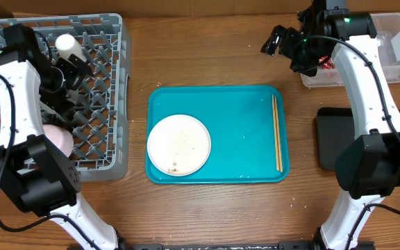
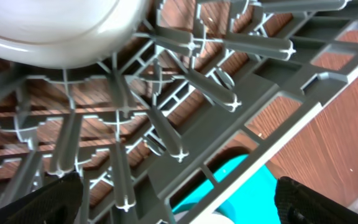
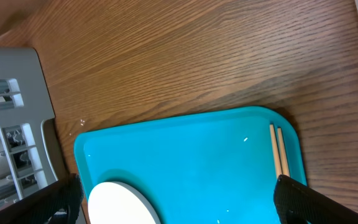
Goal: Sort waste into correct bins and load items into the dishwasher
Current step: 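Raise the right gripper away from the clear bin, then move the right gripper down to the white plate's rim on the tray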
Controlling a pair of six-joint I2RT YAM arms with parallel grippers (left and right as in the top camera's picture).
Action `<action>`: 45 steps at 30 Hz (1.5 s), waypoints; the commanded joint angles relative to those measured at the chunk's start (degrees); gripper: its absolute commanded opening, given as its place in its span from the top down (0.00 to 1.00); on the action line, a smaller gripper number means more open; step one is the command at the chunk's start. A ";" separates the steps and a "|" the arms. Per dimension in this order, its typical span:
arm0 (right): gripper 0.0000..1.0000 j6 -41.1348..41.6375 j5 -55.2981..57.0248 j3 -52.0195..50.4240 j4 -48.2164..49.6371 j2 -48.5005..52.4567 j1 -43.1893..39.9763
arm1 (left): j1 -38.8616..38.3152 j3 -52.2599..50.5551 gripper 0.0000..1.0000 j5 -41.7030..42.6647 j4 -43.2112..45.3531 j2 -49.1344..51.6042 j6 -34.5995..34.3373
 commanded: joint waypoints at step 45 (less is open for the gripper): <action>0.39 4.02 8.96 -27.28 13.38 0.17 31.30 | -0.42 0.48 0.00 1.70 -0.20 0.85 -1.01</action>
